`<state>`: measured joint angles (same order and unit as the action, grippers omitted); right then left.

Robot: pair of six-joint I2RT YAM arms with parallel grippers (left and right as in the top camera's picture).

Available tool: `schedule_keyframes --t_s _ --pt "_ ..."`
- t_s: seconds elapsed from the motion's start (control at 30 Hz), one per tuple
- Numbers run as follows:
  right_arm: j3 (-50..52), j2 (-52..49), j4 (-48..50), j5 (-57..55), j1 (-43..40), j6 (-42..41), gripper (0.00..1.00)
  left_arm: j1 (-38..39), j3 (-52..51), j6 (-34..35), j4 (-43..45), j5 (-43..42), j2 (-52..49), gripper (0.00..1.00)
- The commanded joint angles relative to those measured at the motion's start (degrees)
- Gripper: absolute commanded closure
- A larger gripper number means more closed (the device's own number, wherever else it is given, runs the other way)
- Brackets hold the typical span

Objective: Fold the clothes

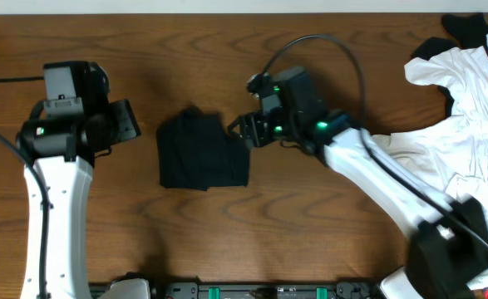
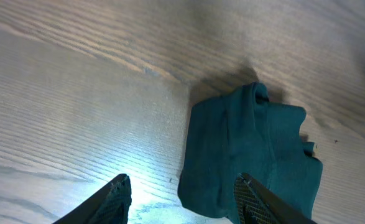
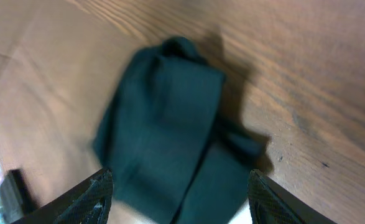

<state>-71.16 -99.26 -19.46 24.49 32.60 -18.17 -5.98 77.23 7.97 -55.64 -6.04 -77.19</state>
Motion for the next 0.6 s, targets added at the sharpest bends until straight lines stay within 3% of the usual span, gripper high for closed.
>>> schedule_keyframes --t_s 0.0,0.1,0.27,0.57 --pt "0.02 -7.21 4.44 1.64 0.02 -3.69 0.33 -0.22 -0.13 0.74 -0.7 -1.27 -2.43 0.44" --pt "0.02 -12.74 11.69 8.13 0.0 -3.8 0.33 -0.22 -0.13 0.76 -1.31 -1.29 -5.01 0.44" --pt "0.02 -18.25 15.04 12.37 0.02 -7.52 0.35 -0.22 -0.13 0.96 -2.21 -2.4 -7.96 0.44" --pt "0.02 -19.47 20.52 15.91 0.04 -7.5 0.36 -0.22 -0.13 0.96 -2.16 -2.54 -9.16 0.44"
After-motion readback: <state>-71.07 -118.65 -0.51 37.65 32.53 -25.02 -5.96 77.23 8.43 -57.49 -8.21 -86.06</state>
